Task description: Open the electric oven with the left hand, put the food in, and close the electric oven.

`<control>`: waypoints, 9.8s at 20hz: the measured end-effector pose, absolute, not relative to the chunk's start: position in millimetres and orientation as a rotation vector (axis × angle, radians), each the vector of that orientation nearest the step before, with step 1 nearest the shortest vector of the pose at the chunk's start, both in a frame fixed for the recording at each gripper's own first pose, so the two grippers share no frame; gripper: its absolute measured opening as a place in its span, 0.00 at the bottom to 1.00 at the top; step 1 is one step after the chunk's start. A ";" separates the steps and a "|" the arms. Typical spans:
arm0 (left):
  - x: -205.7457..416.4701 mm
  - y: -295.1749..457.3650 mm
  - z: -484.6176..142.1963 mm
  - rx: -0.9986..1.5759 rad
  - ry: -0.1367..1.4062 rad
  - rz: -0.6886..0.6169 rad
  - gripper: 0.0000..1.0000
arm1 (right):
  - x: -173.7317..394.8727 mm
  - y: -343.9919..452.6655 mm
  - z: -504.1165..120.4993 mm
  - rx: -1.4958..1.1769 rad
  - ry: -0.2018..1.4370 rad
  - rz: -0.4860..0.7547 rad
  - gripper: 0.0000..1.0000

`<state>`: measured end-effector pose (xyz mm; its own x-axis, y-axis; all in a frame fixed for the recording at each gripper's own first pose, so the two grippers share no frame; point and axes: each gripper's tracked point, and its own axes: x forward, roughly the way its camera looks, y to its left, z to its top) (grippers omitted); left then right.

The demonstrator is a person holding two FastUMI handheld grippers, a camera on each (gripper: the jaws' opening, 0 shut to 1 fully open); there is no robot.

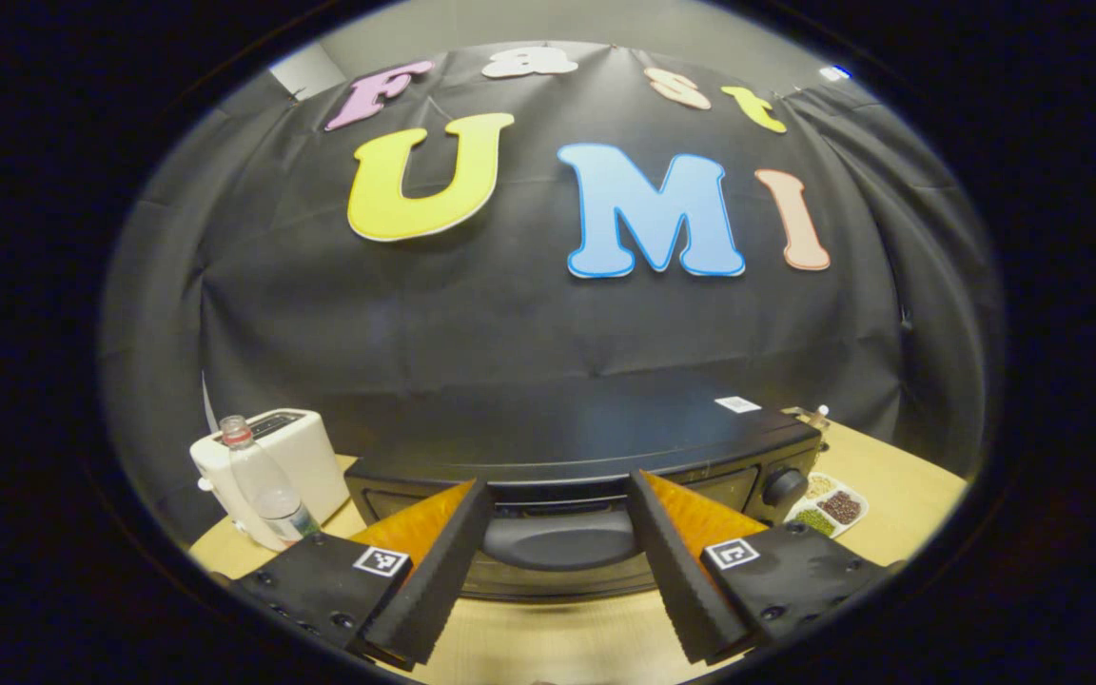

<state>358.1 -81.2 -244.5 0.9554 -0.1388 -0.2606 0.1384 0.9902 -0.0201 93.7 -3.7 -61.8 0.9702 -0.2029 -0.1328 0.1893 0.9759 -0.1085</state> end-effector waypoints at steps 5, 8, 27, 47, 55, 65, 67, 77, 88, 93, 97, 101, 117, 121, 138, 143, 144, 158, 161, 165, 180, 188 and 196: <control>332.6 -78.8 -245.9 0.006 0.263 -0.133 1.00 | 96.1 -5.4 -62.2 -0.086 0.139 -0.168 0.97; 315.8 -78.1 -251.6 0.007 0.275 -0.125 1.00 | 97.2 -5.1 -64.0 -0.074 0.142 -0.143 0.97; 230.2 -81.4 -329.5 0.056 0.467 -0.107 1.00 | 87.1 -6.0 -75.2 -0.068 0.184 -0.034 0.97; 158.1 -7.2 -161.6 0.025 0.177 -0.017 1.00 | 72.2 96.4 -143.5 0.237 0.493 0.354 0.98; 110.6 60.2 -87.4 0.030 0.054 0.097 1.00 | 47.7 132.9 -220.7 0.491 0.909 0.482 0.98; 68.9 116.6 -81.6 0.064 0.045 0.226 1.00 | 10.9 158.3 -309.3 0.539 1.306 0.567 0.95; 63.7 124.8 -84.2 0.076 0.051 0.247 1.00 | 1.0 159.7 -329.4 0.487 1.379 0.576 0.95; 50.9 150.3 -87.4 0.077 0.062 0.318 1.00 | -7.7 163.3 -369.0 0.426 1.516 0.524 0.39; 59.3 143.1 -91.7 0.069 0.061 0.312 1.00 | 3.6 157.1 -373.0 0.510 1.530 0.479 0.01; 64.8 140.3 -94.8 0.048 0.065 0.314 1.00 | 12.1 173.9 -348.0 0.632 1.505 0.497 0.00; 76.0 137.8 -98.4 0.045 0.065 0.303 1.00 | 36.4 189.1 -325.7 0.715 1.442 0.461 0.00; 91.0 140.7 -100.1 0.041 0.061 0.293 1.00 | 72.7 211.9 -310.2 0.785 1.349 0.398 0.00; 141.3 202.5 -122.1 0.050 0.093 0.275 1.00 | 205.3 291.3 -299.3 1.210 1.067 -0.032 0.00; 142.8 211.6 -124.9 0.061 0.105 0.275 1.00 | 226.1 297.6 -308.2 1.234 1.019 -0.115 0.00; 132.6 230.2 -140.7 0.102 0.180 0.295 1.00 | 311.6 317.3 -308.0 1.552 0.780 -0.282 0.07; 137.2 217.0 -145.0 0.081 0.184 0.269 1.00 | 300.7 330.2 -282.6 1.581 0.782 -0.137 0.58; 138.6 211.1 -146.4 0.075 0.184 0.255 0.97 | 291.5 328.3 -281.6 1.542 0.790 -0.120 0.74; 159.6 65.9 -218.6 -0.052 0.322 -0.011 0.98 | 205.5 236.2 -207.7 1.142 0.703 0.214 0.97; 159.0 35.2 -240.1 -0.062 0.374 -0.057 1.00 | 190.6 202.8 -195.7 1.011 0.646 0.247 0.98; 160.5 0.5 -264.6 -0.088 0.438 -0.110 0.91 | 171.9 162.0 -181.6 0.827 0.566 0.263 0.97; 175.5 -80.3 -385.9 -0.112 0.755 -0.200 1.00 | 114.3 40.2 -121.3 0.062 0.292 0.145 0.98; 195.6 -78.8 -415.7 0.010 0.821 -0.161 0.99 | 105.8 16.5 -115.5 -0.053 0.283 0.084 0.98; 201.4 -76.4 -376.4 0.031 0.700 -0.158 1.00 | 103.4 25.5 -109.6 -0.087 0.251 0.123 0.98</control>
<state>201.4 -76.4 -376.4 0.7536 -0.1348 -0.6434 0.1553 0.9875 -0.0249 103.4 25.5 -109.6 0.9611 0.1107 -0.2531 -0.1323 0.9887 -0.0700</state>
